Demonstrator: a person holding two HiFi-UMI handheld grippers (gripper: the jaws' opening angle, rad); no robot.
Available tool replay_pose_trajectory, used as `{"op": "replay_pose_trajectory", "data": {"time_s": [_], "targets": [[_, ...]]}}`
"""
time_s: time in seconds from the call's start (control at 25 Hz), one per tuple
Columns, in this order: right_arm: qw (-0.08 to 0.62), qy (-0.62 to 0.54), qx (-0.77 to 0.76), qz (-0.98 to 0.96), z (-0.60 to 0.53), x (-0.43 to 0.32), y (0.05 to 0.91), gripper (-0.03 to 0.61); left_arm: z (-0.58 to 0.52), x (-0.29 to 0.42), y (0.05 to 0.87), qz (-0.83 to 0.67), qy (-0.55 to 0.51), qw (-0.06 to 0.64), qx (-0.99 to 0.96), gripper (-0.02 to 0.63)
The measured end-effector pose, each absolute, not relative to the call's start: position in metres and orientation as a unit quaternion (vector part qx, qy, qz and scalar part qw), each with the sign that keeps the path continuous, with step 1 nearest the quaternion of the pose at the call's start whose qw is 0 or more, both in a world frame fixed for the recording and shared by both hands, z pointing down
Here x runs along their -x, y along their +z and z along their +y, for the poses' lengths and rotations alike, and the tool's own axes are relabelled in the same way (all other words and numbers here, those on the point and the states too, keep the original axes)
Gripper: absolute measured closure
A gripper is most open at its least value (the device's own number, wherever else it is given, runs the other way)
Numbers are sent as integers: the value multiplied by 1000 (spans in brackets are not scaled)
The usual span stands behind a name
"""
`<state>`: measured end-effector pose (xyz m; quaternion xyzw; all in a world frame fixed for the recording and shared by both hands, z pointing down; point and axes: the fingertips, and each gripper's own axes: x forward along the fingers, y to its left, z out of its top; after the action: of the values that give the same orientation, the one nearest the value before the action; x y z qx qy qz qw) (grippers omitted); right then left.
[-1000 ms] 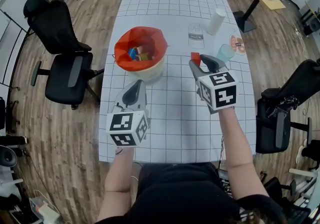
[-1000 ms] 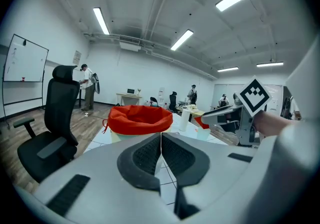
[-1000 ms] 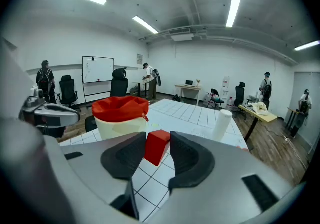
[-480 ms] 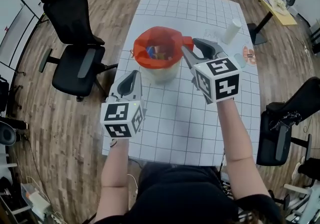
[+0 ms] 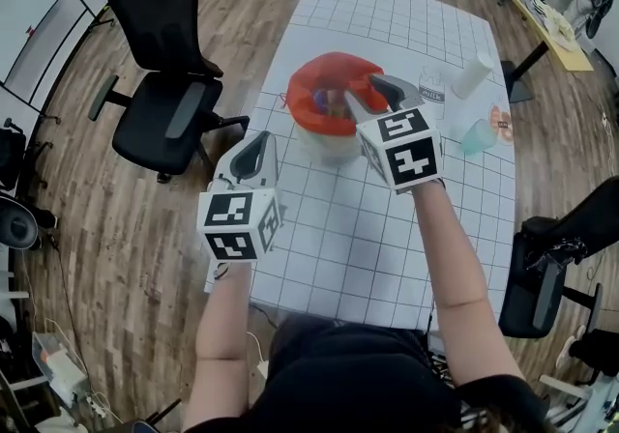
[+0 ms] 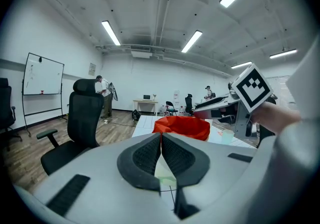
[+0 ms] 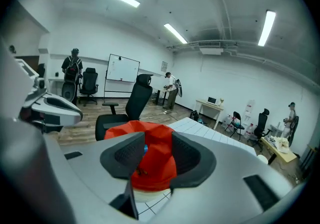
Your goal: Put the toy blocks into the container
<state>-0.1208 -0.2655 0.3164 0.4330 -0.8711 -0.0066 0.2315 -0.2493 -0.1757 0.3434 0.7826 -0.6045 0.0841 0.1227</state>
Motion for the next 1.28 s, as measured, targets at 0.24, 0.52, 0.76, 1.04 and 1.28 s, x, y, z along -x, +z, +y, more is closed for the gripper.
{"op": "replay_pose_trajectory", "data": {"time_s": [0.24,0.52,0.76,1.04,1.28], "targets": [[202,18,-443,-873,-266,113,319,404,-178,256,346,-612,77,127,-777,586],[176,41,-455,-872,-253,87,315,441,-180,241,342,-600,66,130,-787,586],[153,63,-480,-862,-239,54,317,480,-179,218,334,-592,53,127,-794,588],[133,96,-496,-852,-216,22,332,507,-168,196,341,-582,50,143,-799,588],[128,117,-511,-842,-204,-2,351,522,-163,188,347,-580,53,147,-799,588]]}}
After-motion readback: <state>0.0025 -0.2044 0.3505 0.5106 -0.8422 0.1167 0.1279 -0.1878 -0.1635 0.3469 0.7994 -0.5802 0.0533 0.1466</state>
